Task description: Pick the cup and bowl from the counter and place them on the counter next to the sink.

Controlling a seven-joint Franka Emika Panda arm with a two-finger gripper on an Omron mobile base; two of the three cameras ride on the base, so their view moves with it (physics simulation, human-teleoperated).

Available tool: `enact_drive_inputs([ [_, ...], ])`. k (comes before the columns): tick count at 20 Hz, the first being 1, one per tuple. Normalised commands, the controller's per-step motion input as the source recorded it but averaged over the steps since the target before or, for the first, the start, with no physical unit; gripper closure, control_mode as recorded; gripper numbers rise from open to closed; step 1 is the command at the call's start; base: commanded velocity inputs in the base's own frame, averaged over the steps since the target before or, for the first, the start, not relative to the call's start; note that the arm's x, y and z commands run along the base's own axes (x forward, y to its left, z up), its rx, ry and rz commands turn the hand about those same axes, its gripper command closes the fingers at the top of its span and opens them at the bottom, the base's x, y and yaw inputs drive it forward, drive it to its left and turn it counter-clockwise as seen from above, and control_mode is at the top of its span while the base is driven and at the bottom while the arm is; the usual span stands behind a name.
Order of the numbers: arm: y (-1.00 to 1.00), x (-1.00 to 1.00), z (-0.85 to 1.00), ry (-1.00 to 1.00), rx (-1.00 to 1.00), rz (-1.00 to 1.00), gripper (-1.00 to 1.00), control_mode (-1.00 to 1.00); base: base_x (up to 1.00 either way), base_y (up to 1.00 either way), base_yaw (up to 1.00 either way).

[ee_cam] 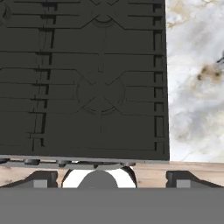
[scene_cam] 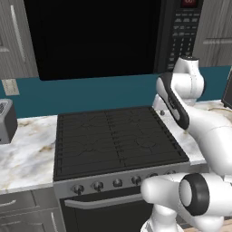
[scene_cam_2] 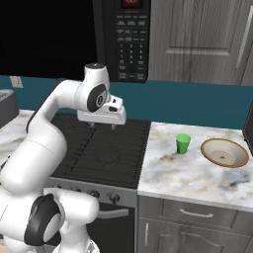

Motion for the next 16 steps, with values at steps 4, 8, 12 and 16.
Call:
enact_drive_inputs([
  [4,-0.75,0.00,0.00,0.00,0.00,0.00,-1.00,-1.00,0.00,0.00,0.00],
  [8,-0.68,0.06,0.00,0.00,0.00,0.00,-1.00,-1.00,0.00,0.00,0.00],
  [12,-0.51,0.23,0.00,0.00,-0.03,0.00,-1.00,-1.00,0.00,0.00,0.00],
  [16,-0.43,0.33,-0.03,0.00,-0.08,0.00,-1.00,-1.00,0.00,0.00,0.00],
])
